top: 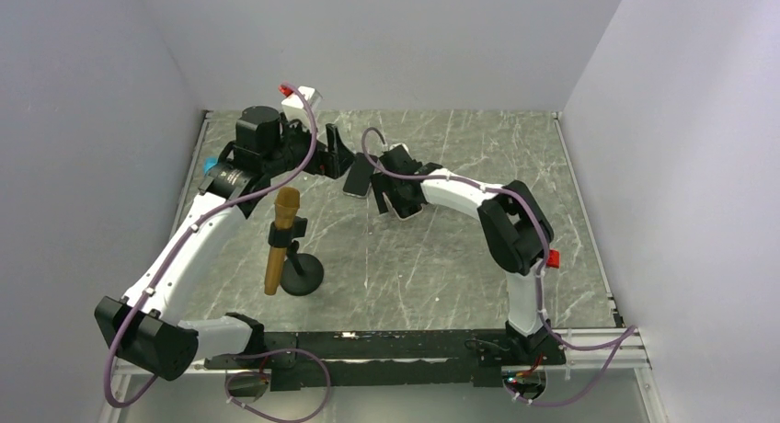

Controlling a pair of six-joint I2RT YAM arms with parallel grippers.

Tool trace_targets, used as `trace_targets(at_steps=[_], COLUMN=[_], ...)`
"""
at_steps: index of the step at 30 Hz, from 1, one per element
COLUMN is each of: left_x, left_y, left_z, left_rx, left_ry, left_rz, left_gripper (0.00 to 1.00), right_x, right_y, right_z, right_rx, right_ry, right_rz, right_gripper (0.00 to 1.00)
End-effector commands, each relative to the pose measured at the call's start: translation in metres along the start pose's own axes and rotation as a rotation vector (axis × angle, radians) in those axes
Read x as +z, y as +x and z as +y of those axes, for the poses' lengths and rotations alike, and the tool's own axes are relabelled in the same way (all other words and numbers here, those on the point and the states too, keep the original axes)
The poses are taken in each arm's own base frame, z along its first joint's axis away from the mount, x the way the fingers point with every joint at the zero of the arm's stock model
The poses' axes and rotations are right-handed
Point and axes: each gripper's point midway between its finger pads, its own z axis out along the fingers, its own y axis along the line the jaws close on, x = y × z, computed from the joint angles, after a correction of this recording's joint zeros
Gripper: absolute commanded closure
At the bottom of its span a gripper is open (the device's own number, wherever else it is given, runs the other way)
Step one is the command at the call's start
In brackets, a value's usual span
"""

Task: Take the phone out of the phone case
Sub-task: Pick up the phone at the center of the board.

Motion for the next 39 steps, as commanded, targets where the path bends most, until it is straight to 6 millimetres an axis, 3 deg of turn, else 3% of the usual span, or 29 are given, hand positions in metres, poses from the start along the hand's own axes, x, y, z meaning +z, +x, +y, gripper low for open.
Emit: trace_targets(at_steps=[1,6,14,20,30,35,39], left_x=[-0.012,-0.013,-0.010,-0.012,-0.012,-0.008,-0.006], left_y=[-0.023,-0.024,-0.022,-0.023,-0.023,-0.021,-0.019], left_z=[-0.012,-0.010,-0.012,-0.011,-0.004,-0.007,-0.009], left_rx=[0.017,0.015,0.000,-0.005,-0.015,-0.025,-0.030], left_ry=[0.048,0.041,0.064,0.056,0.028,0.050,0.067], left_rz=[-0.082,-0.091,-0.080,-0.091,-0.094,-0.084,-0.074], left_gripper=[0.01,0.01,0.01,0.01,0.01,0.01,0.01], right_x=[0.016,0.034,0.052,0.066,0.054,0.027,0.001], right_y=[-0.013,-0.027,-0.030,-0.019,-0.009,-0.019,-0.026], right_z=[-0.015,-0.021,-0.020,-0.024,-0.021,-0.014,-0.015], right_rx=[-0.066,-0.088,-0.080,-0.055,-0.020,0.054,0.146], right_ry=[0.031,0.055,0.011,0.049,0.012,-0.045,-0.064], right_rz=[0.038,0.050,0.082,0.156,0.138,0.052,-0.045], right_gripper=[0.00,0.00,0.00,0.01,0.43,0.60,0.84])
